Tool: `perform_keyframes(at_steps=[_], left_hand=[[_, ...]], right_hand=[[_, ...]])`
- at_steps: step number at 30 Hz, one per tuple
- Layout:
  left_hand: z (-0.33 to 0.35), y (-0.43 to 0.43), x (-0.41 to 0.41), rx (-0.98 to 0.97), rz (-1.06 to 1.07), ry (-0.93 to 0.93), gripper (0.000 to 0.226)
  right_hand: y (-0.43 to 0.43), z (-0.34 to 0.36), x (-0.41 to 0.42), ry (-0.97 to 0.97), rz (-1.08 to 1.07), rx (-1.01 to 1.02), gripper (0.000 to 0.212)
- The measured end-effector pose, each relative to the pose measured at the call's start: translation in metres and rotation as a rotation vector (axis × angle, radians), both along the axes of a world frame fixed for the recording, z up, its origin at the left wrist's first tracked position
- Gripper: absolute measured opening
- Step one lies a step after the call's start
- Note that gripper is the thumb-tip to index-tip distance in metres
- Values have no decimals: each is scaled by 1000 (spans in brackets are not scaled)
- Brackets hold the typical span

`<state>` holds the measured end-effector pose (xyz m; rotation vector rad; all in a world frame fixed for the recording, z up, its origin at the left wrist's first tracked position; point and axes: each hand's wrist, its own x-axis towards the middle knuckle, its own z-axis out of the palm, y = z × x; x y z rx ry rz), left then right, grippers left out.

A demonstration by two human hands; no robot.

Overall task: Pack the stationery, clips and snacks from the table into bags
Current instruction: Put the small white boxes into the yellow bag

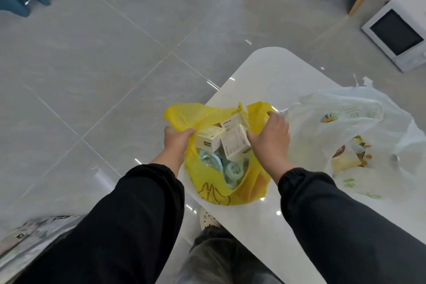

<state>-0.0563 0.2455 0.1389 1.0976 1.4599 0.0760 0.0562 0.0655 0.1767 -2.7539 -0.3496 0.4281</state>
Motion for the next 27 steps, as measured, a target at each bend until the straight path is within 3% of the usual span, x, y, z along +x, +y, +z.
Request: perform_keyframes(at_steps=[2,4,6,8,11,18,24,27], left_hand=[[7,1,3,35,-59,-35,34],[22,1,5,76,-159,-79,19],[39,0,7,95,-235,-114,4],[53,-2,13,107,-271,-135,13],[77,-7,26,178,-337,-187,19],[142,-30,72,250,-567,-328,20],[176,-31,88,233,-545,-482,17],[175,-23,81,202,-470,-546,7]], right_hand=[[4,-1,10,263,-149,-13,56],[7,4,15,461,-206,45,6],[6,7,18,558,-248,203,29],[3,24,21,680,-377,484,16],[-1,57,31,878,-504,893,18],[0,111,52,549,-351,799,20],[9,154,69,321,-142,773,14],[-3,158,65,181,-131,840,26]])
